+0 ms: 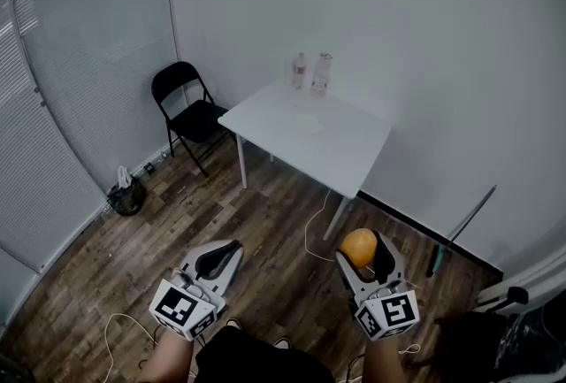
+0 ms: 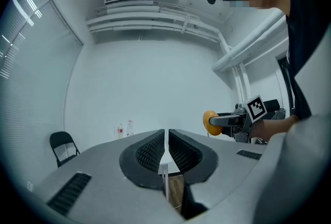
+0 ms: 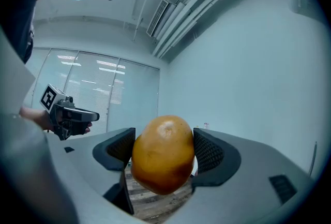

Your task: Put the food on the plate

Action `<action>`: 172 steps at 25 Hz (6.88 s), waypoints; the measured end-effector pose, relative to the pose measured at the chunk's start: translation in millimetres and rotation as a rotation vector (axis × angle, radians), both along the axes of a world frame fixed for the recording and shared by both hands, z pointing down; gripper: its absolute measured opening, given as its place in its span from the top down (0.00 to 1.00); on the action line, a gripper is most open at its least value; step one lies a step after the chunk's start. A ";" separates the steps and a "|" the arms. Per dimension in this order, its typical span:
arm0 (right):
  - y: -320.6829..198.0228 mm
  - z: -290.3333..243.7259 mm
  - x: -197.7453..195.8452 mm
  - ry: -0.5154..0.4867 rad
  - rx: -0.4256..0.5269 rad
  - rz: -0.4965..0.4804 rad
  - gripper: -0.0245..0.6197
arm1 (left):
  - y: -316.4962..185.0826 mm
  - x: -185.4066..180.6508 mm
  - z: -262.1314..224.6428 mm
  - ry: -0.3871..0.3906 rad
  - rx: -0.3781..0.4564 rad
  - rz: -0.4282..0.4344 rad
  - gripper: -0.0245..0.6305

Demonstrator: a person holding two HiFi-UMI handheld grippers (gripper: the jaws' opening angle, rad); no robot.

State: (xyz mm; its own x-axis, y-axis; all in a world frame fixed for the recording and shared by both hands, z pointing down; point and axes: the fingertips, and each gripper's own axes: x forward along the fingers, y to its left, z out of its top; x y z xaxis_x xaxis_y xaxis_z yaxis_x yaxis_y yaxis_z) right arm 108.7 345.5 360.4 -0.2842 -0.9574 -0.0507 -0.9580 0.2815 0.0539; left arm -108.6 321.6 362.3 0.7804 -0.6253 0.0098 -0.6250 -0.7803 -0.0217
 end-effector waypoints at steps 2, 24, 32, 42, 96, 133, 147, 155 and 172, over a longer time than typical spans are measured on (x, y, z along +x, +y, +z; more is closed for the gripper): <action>-2.5 3.6 9.3 -0.007 -0.007 0.000 0.40 | -1.3 10.7 1.1 -0.005 0.002 0.004 0.90; -178.9 1.1 65.4 0.047 -0.023 0.036 0.40 | -189.2 73.2 6.2 0.016 -0.024 0.058 0.90; -282.7 3.0 46.1 0.040 -0.038 0.074 0.40 | -297.9 53.8 5.0 0.011 -0.020 0.083 0.90; -374.3 0.7 0.1 0.078 -0.033 0.094 0.40 | -393.4 17.7 14.3 0.008 -0.019 0.135 0.90; -760.1 135.2 157.9 0.098 -0.328 0.024 0.40 | -713.7 174.1 67.2 -0.012 -0.166 0.074 0.90; -876.3 385.2 126.9 0.363 -0.808 -0.081 0.40 | -776.5 125.7 127.3 0.005 -0.299 0.009 0.90; -867.3 271.8 119.3 0.296 -0.542 -0.053 0.40 | -756.6 131.8 106.8 0.004 -0.257 0.063 0.90; -820.9 142.0 124.6 0.218 -0.239 0.052 0.59 | -735.7 143.3 75.3 -0.028 -0.196 0.114 0.90; -681.4 -5.3 146.0 0.126 0.052 0.250 0.93 | -690.5 172.5 -9.1 0.056 -0.013 0.231 0.90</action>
State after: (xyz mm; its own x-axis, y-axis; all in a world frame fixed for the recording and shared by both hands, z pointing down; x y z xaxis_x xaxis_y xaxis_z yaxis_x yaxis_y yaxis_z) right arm 254.7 -335.9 355.1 -0.0465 -0.9957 -0.0804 -0.9822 0.0309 0.1855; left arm 63.9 -368.9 353.2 0.9023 -0.4299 -0.0307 -0.4295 -0.9029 0.0194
